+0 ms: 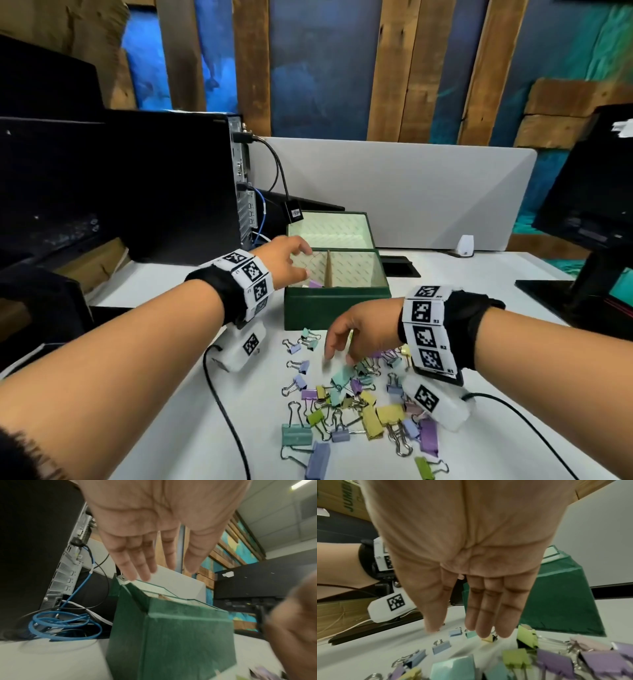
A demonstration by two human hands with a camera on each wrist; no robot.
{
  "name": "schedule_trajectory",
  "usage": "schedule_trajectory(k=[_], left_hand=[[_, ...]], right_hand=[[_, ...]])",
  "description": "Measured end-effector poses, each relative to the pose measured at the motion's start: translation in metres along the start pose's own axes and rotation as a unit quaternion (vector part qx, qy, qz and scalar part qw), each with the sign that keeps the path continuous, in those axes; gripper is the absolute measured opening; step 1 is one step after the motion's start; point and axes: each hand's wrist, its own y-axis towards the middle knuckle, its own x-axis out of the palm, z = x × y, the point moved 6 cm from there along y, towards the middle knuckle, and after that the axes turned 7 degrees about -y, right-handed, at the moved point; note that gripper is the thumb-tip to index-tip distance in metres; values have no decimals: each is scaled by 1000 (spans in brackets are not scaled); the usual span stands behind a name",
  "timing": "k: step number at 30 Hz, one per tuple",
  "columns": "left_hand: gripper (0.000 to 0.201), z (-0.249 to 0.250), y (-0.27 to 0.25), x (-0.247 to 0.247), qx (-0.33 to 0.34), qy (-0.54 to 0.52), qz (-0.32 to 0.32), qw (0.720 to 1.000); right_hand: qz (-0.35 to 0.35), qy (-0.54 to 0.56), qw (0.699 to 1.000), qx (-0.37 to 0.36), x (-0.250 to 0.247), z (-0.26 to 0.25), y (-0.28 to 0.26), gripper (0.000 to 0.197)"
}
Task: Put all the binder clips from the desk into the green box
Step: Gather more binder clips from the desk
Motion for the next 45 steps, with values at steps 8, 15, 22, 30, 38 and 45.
schedule_trajectory(k=[8,15,22,30,38,45], left_hand=[[21,10,-89,44,42,97,-301,948],[40,17,-122,77,89,136,-404,900],[36,25,-124,75,105,109,-359,921],[39,23,-137,83,115,176,-382,900],[24,7,-123,78,88,172,-337,922],[25,-4,-108,47,25,3,-265,964]], right_hand=[[-68,-86,994,-12,23,-14,14,38],[-41,-144,989,-2,26,-13,17,42],[-15,-151,988,3,28,-8,22,30],[22,-119,992,30,22,-2,22,26],[96,146,981,84,-21,24,8,18],[243,287,921,100,-70,30,19,23]])
